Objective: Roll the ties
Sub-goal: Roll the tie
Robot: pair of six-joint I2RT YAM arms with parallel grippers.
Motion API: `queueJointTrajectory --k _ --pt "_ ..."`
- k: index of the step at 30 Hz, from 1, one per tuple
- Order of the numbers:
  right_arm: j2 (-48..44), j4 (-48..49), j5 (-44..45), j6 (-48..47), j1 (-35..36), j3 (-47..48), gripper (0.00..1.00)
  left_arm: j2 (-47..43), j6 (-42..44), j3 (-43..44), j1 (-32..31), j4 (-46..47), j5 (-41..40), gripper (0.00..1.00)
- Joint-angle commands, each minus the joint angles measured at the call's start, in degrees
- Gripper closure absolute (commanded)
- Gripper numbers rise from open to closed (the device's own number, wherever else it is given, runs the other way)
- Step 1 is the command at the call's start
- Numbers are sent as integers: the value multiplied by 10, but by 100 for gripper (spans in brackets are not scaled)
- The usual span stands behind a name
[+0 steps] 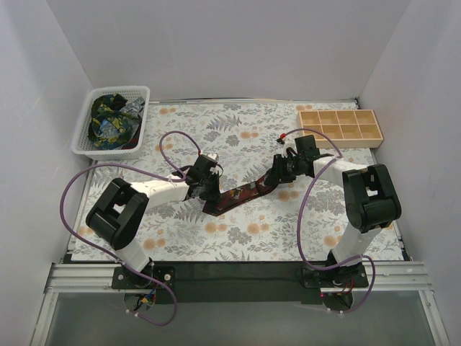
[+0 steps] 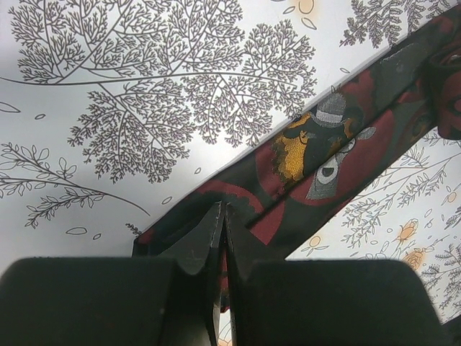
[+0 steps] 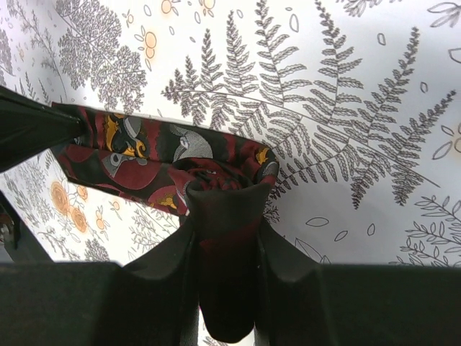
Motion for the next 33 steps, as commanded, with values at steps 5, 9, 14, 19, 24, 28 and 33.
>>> queueJointTrajectory --k 5,9,14,19,24,28,33 --pt "-11 -7 25 36 -27 16 98 4 7 -36 -2 -47 -17 96" --pt "-12 0 22 52 -36 9 96 5 7 -36 -2 -51 -34 96" --pt "-11 25 11 76 -48 -4 89 5 7 -36 -2 -53 -37 97" --pt "-13 47 22 112 -58 -21 92 4 7 -36 -2 -54 -38 97" --pt "-9 57 29 132 -62 -27 91 4 7 -37 -2 -53 -34 98" --pt "-10 54 51 116 -62 -26 94 -3 7 -39 -2 -53 -34 98" --pt "-26 11 101 42 -58 -5 99 -39 6 -41 -2 -55 -28 95"
